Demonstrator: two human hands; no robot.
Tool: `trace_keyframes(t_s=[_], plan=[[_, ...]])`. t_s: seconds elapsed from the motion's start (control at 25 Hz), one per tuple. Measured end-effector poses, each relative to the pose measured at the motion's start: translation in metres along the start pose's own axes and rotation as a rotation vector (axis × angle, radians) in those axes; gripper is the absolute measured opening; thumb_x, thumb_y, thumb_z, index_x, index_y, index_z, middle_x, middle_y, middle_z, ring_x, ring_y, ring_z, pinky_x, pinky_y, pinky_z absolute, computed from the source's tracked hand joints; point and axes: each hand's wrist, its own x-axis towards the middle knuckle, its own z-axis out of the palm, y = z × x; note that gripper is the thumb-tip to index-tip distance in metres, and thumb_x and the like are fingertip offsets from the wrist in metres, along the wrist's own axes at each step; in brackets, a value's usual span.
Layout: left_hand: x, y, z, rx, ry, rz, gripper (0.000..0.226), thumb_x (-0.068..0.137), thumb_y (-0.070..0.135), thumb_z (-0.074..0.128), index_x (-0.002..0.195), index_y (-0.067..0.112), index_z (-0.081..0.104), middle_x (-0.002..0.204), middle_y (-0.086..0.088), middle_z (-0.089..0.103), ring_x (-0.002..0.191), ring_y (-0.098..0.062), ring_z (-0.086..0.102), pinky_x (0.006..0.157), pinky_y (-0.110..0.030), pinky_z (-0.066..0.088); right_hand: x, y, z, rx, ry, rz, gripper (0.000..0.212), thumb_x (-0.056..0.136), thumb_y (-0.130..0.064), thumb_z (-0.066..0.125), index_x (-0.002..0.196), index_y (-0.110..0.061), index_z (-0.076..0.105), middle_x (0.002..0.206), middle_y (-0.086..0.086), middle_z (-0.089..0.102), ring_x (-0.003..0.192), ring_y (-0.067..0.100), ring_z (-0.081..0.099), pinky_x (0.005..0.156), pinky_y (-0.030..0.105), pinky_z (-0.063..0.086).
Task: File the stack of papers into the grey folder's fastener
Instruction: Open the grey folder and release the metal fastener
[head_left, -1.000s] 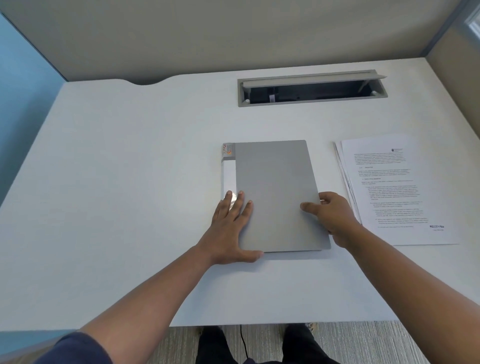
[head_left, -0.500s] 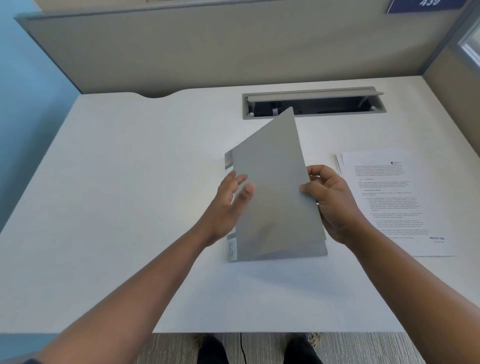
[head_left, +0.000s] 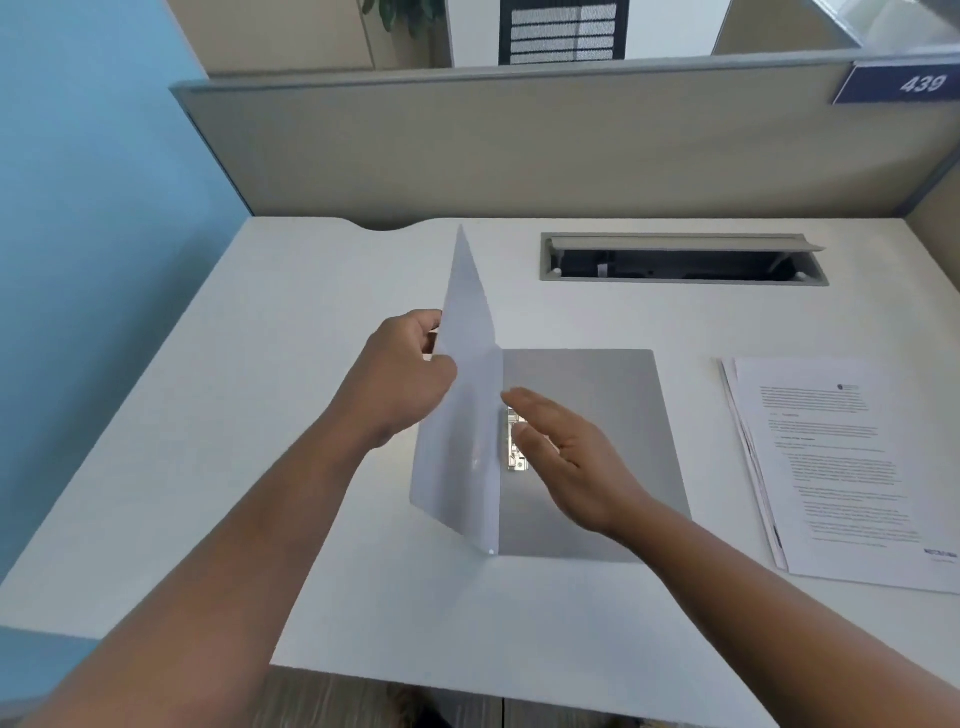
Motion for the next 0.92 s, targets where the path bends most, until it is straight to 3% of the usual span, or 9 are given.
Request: trace_keyframes(t_s=[0.08,0.16,0.28,0.4,0.48,0.64,0.8,0.92], plan=[[0.001,-0.022,-0.021,0.074,0.053,-0.032,0.05,0.079,0.007,0.044,0.115,0.033,0.066,0.098,0.011,0.076,0.084,-0.027,0.075,0.075,-0.054,0.062,0.004,0.038,0.006,-0.374,-0.018,0.06,0.052,0.103,-0.05,0.034,0.152,-0.034,0.034,0.164,-0.006,0.024,0.151,0.012,0.014,0.121,0.042,0.019],[0.007,-0.052,-0.034,0.183,0.106,-0.08,0.055,0.075,0.014,0.041,0.124,0.032,0.059,0.112,0.008,0.073,0.088,-0.024,0.072,0.078,-0.05,0.062,0.004,0.075,0.009,-0.594,-0.054,0.14,0.059,0.101,-0.055,0.033,0.154,-0.032,0.028,0.167,-0.002,0.012,0.154,0.018,0.002,0.119,0.046,0.014],[0.018,-0.103,-0.041,0.361,0.165,-0.209,0.07,0.086,0.018,0.045,0.155,0.023,0.031,0.153,-0.002,0.047,0.126,-0.027,0.056,0.101,-0.041,0.05,-0.002,0.114,0.009,-0.758,-0.095,0.263,0.065,0.097,-0.061,0.032,0.155,-0.032,0.024,0.168,0.0,0.005,0.153,0.023,-0.005,0.119,0.049,0.01],[0.028,-0.149,-0.034,0.43,0.162,-0.264,0.076,0.094,0.013,0.048,0.161,0.018,0.011,0.16,-0.007,0.03,0.139,-0.029,0.041,0.103,-0.039,0.039,-0.01,0.135,0.008,-0.772,-0.11,0.353,0.069,0.095,-0.067,0.029,0.156,-0.036,0.018,0.168,-0.002,0.0,0.153,0.023,-0.008,0.119,0.049,0.007],[0.033,-0.179,-0.025,0.407,0.142,-0.263,0.075,0.094,0.009,0.047,0.161,0.02,0.014,0.16,-0.007,0.027,0.14,-0.027,0.039,0.104,-0.036,0.037,-0.015,0.142,0.007,-0.779,-0.111,0.36,0.071,0.094,-0.069,0.028,0.156,-0.037,0.014,0.168,-0.004,-0.001,0.153,0.021,-0.009,0.118,0.048,0.005],[0.039,-0.221,-0.002,0.374,0.16,-0.227,0.061,0.092,-0.003,0.046,0.151,0.012,0.045,0.158,-0.017,0.029,0.144,-0.033,0.034,0.117,-0.036,0.028,-0.02,0.149,0.006,-0.789,-0.079,0.349,0.079,0.085,-0.077,0.016,0.156,-0.041,0.011,0.168,-0.007,-0.003,0.153,0.019,-0.011,0.118,0.046,0.003],[0.045,-0.236,0.015,0.519,0.219,-0.239,0.057,0.089,0.003,0.048,0.145,0.016,0.054,0.157,-0.019,0.035,0.136,-0.044,0.037,0.112,-0.05,0.035,-0.023,0.151,0.012,-0.744,-0.049,0.361,0.081,0.082,-0.077,0.015,0.155,-0.042,0.012,0.168,-0.008,-0.003,0.152,0.018,-0.014,0.119,0.045,0.0],[0.043,-0.238,0.026,0.639,0.241,-0.269,0.055,0.089,0.006,0.051,0.143,0.02,0.056,0.159,-0.015,0.034,0.141,-0.039,0.029,0.108,-0.053,0.032,-0.024,0.153,0.013,-0.728,-0.037,0.354,0.08,0.084,-0.077,0.017,0.155,-0.042,0.013,0.168,-0.008,-0.002,0.152,0.018,-0.014,0.119,0.046,-0.001]])
